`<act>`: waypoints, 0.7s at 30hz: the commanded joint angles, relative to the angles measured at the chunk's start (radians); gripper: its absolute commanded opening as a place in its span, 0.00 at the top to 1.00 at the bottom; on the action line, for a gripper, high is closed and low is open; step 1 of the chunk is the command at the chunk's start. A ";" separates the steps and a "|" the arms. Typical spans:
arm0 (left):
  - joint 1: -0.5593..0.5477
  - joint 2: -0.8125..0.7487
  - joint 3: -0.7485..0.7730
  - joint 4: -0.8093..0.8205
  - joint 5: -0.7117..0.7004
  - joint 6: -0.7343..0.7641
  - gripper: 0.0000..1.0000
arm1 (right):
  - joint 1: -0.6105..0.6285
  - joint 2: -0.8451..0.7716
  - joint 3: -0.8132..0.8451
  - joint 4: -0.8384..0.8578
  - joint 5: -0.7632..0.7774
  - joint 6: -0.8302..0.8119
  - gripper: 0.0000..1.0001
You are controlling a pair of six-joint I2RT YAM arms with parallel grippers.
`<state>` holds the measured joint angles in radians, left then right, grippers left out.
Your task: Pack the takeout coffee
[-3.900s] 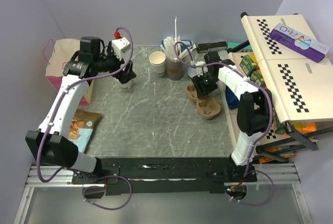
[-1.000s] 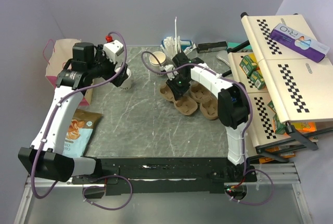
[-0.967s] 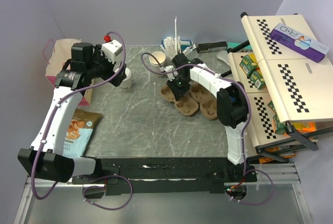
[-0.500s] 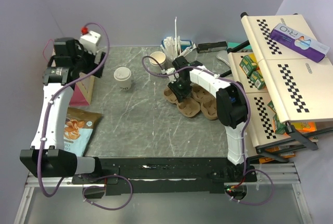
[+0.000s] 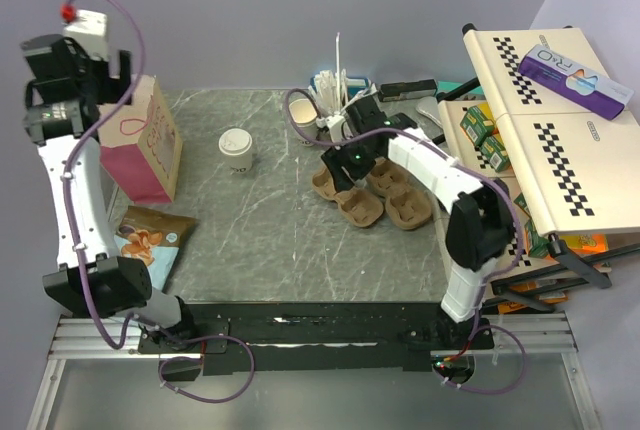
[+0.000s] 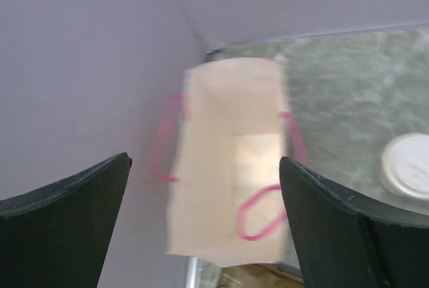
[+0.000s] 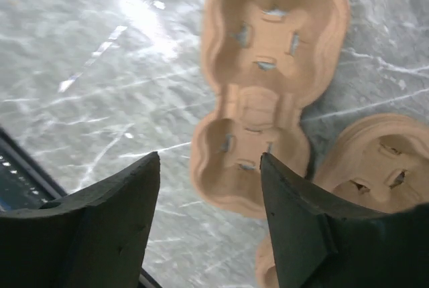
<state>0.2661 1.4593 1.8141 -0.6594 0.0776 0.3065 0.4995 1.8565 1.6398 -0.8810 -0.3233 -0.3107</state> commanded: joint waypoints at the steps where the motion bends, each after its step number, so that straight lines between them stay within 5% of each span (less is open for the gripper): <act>1: 0.119 0.051 0.122 -0.009 -0.042 -0.049 0.01 | -0.013 -0.240 -0.124 0.161 -0.115 0.033 0.29; 2: 0.131 0.065 0.135 -0.035 -0.032 -0.046 0.01 | -0.022 -0.285 -0.159 0.212 -0.131 0.041 0.06; 3: 0.160 0.079 0.163 -0.051 -0.026 -0.046 0.01 | -0.022 -0.327 -0.196 0.315 -0.146 0.050 0.00; 6: 0.211 0.130 0.188 -0.077 0.023 -0.066 0.01 | -0.022 -0.440 -0.314 0.451 -0.184 0.096 0.00; 13: 0.225 0.330 0.329 -0.169 0.065 -0.072 0.01 | -0.022 -0.387 -0.261 0.332 -0.436 0.091 0.00; 21: 0.225 0.412 0.335 -0.195 0.091 -0.087 0.07 | -0.029 -0.382 -0.310 0.344 -0.376 0.130 0.00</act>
<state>0.4892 1.8828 2.1365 -0.8440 0.1425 0.2508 0.4789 1.4670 1.3270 -0.5457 -0.6922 -0.2024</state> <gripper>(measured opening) 0.941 0.997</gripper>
